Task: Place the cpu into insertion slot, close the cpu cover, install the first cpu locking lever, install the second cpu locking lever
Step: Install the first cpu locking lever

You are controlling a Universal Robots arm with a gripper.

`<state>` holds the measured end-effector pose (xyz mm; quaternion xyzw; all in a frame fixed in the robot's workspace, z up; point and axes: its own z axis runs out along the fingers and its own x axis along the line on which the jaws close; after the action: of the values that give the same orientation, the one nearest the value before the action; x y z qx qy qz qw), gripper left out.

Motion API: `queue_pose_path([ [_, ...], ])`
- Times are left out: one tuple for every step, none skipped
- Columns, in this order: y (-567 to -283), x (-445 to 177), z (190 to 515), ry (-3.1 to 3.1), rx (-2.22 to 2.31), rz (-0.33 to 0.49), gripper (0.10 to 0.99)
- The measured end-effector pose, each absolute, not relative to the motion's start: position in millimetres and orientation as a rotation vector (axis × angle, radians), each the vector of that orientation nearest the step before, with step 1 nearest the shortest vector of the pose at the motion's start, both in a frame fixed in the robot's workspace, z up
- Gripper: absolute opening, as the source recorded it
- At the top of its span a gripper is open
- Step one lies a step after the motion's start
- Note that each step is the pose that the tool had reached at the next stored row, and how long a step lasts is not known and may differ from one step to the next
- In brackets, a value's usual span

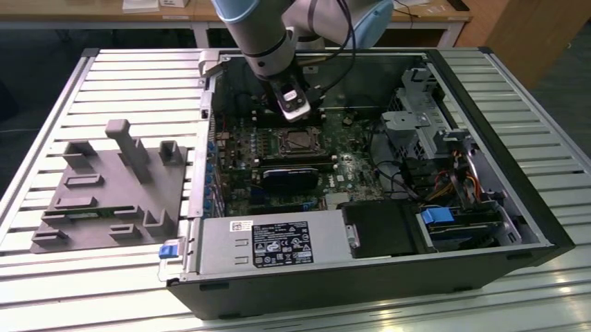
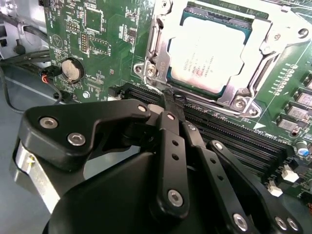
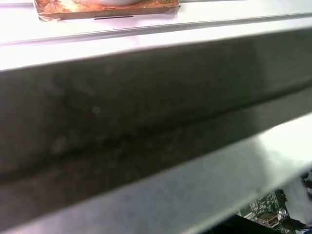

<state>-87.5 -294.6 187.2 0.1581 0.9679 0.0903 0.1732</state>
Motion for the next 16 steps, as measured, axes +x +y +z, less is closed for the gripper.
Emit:
queue_pose_path([
  [-294.7, -87.5, 187.1, 2.745, 0.449, 0.256, 0.102],
  [-294.8, -87.5, 186.9, 2.745, 0.450, 0.256, 0.102],
  [-294.9, -87.5, 186.8, 2.745, 0.451, 0.256, 0.102],
  [-295.0, -87.4, 186.6, 2.744, 0.451, 0.256, 0.102],
  [-295.3, -87.4, 186.5, 2.744, 0.452, 0.256, 0.102],
  [-295.5, -87.4, 186.4, 2.744, 0.453, 0.256, 0.102],
  [-295.7, -87.4, 186.3, 2.744, 0.453, 0.256, 0.102],
  [-295.9, -87.4, 186.2, 2.744, 0.454, 0.255, 0.102],
  [-296.2, -87.4, 186.2, 2.744, 0.454, 0.255, 0.102],
  [-296.4, -87.3, 186.1, 2.744, 0.455, 0.255, 0.102],
  [-296.7, -87.2, 186.0, 2.744, 0.455, 0.255, 0.102],
  [-296.9, -87.1, 186.0, 2.744, 0.456, 0.255, 0.102],
  [-297.1, -87.0, 186.0, 2.744, 0.456, 0.255, 0.102],
  [-297.3, -86.9, 185.9, 2.744, 0.457, 0.255, 0.102],
  [-297.5, -86.7, 185.9, 2.743, 0.457, 0.255, 0.102],
  [-297.7, -86.6, 185.8, 2.743, 0.457, 0.255, 0.102],
])
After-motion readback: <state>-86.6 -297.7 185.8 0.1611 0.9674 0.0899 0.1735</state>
